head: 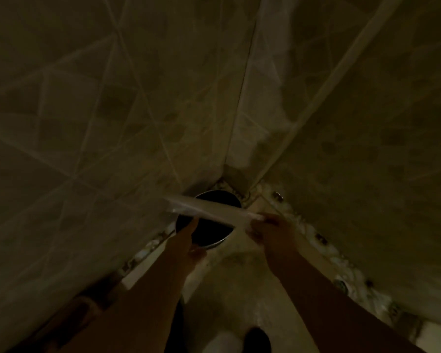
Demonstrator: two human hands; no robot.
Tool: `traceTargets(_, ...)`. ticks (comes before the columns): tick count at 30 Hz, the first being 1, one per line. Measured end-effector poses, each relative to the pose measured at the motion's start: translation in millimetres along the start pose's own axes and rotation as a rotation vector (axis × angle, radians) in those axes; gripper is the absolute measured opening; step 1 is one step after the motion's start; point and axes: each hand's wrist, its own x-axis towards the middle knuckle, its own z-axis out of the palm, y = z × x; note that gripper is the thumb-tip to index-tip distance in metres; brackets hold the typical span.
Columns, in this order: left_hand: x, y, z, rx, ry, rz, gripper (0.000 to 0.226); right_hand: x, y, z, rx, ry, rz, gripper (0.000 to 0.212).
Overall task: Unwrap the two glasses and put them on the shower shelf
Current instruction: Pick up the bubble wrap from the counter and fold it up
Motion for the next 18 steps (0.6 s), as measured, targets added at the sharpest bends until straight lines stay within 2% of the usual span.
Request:
traceTargets(4, 9.3, 3.1, 4.6, -0.198, -0.008, 0.027, 0.053, 2.1, -2.5, -2.7, 0.083, 0.007, 0.044, 0.020)
traceTargets(5, 13.8, 3.8, 4.7, -0.188, -0.006, 0.029, 0.052, 5.9, 2.0, -2.2, 0.071, -0.001, 0.041, 0.023)
traceTargets(14, 58.7, -7.8, -20.3, 0.193, 0.081, 0.100, 0.035, 54.5, 59.2, 2.7, -0.124, 0.114, 0.072, 0.024)
traceTargets(16, 66.3, -6.2, -25.0, 0.298, 0.093, 0.134, 0.028, 65.6, 66.2, 7.3, -0.147, 0.119, 0.061, 0.027)
traceTargets(18, 72.6, -8.7, -28.9, 0.369, 0.077, 0.168, 0.032, 74.2, 71.0, 13.4, -0.191, 0.091, 0.065, 0.029)
